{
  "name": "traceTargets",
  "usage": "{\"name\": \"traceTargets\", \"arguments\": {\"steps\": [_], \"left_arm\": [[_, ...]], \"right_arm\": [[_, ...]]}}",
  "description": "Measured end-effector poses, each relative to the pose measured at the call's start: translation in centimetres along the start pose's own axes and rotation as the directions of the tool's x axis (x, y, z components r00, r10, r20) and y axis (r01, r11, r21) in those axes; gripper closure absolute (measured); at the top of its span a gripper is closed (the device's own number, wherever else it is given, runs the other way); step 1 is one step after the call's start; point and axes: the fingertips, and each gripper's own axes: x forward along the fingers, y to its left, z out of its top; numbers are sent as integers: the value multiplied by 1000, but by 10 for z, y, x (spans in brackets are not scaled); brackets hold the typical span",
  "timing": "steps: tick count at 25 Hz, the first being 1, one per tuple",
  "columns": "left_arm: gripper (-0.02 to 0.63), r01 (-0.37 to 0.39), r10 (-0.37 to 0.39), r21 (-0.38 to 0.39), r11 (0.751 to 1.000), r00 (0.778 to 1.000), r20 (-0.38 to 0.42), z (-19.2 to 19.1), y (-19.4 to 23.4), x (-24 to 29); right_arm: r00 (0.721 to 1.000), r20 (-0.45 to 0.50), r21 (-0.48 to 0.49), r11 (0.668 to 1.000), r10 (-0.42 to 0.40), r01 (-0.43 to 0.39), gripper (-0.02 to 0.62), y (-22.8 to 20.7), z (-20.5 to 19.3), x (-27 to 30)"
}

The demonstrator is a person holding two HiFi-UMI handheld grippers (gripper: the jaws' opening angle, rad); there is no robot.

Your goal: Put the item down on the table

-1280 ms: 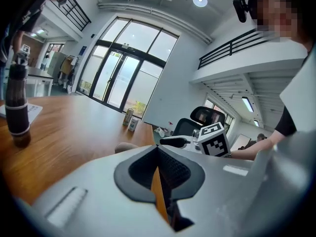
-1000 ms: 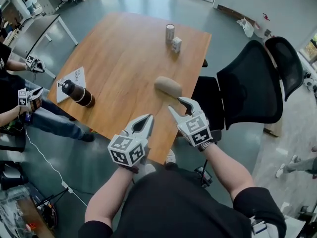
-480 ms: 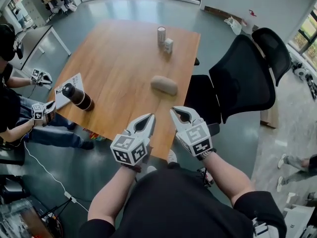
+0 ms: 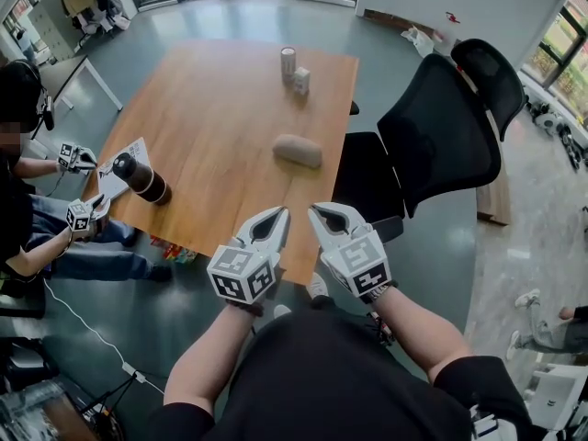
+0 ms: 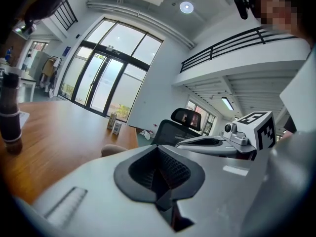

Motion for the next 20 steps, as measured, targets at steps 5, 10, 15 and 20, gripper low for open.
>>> {"name": "traceTargets", "arguments": {"steps": [5, 10, 15, 20], "left_arm": [[597, 13, -13, 9, 1000, 1000, -4, 2, -7, -6], [597, 20, -20, 14, 1000, 1000, -11, 1, -11, -13], [597, 28, -27, 24, 999, 1000, -16, 1, -15, -16], [597, 34, -34, 33, 999, 999, -18, 0, -17, -19]], "right_arm": [[1000, -7, -8, 1000, 4, -4, 604, 14, 1, -6], [1000, -9, -10, 1000, 2, -2, 604, 21, 3, -10], [1000, -7, -13, 1000, -3, 3, 604, 25, 4, -14], [1000, -4, -15, 1000, -5, 4, 604, 29, 3, -16]]}}
